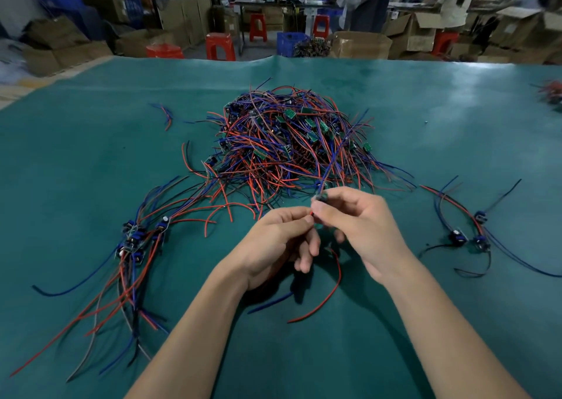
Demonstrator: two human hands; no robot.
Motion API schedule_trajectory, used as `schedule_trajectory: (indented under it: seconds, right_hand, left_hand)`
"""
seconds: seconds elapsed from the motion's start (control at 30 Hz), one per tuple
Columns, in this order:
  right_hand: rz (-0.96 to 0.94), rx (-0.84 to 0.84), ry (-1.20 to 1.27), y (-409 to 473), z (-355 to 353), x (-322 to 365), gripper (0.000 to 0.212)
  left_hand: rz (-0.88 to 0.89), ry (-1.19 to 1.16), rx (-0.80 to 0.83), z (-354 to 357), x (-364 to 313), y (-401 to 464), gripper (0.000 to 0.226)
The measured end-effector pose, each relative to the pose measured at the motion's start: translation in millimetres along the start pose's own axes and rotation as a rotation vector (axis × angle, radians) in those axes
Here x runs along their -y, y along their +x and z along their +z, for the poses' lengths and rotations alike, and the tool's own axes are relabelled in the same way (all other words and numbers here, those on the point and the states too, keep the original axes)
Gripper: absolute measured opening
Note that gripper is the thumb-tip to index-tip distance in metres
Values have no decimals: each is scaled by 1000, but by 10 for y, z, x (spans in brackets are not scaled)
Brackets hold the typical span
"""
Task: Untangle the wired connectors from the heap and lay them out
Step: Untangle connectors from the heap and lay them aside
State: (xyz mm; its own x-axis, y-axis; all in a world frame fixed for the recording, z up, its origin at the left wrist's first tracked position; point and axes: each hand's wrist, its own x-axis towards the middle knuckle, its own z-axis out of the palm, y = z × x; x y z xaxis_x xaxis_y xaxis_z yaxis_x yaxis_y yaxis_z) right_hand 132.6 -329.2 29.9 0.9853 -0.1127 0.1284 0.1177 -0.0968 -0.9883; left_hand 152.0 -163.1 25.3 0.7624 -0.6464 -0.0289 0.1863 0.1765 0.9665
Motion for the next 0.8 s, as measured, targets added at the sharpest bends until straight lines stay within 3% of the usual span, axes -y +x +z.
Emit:
schedule_trajectory:
  seconds: [0.13,0.3,0.5,0.7,0.8]
  right_hand:
    - [-50,-42,78,12,-71,22,5]
    - [-20,-352,158,76,-195,89,9]
    - [44,-622,539,113,-455,171,9]
    - [160,-670,855,45,-757,283,6]
    - [171,-513,814,5,-535,425,7]
  left_hand:
    - [-27,25,66,0,-27,-8,25]
    - [-56,45,112,1,-25,-17,26]
    - [-56,78,149,3,15,-12,25]
    - [-49,21,44,-14,48,19,24]
    - [-56,-20,-23,-11,58,48,22]
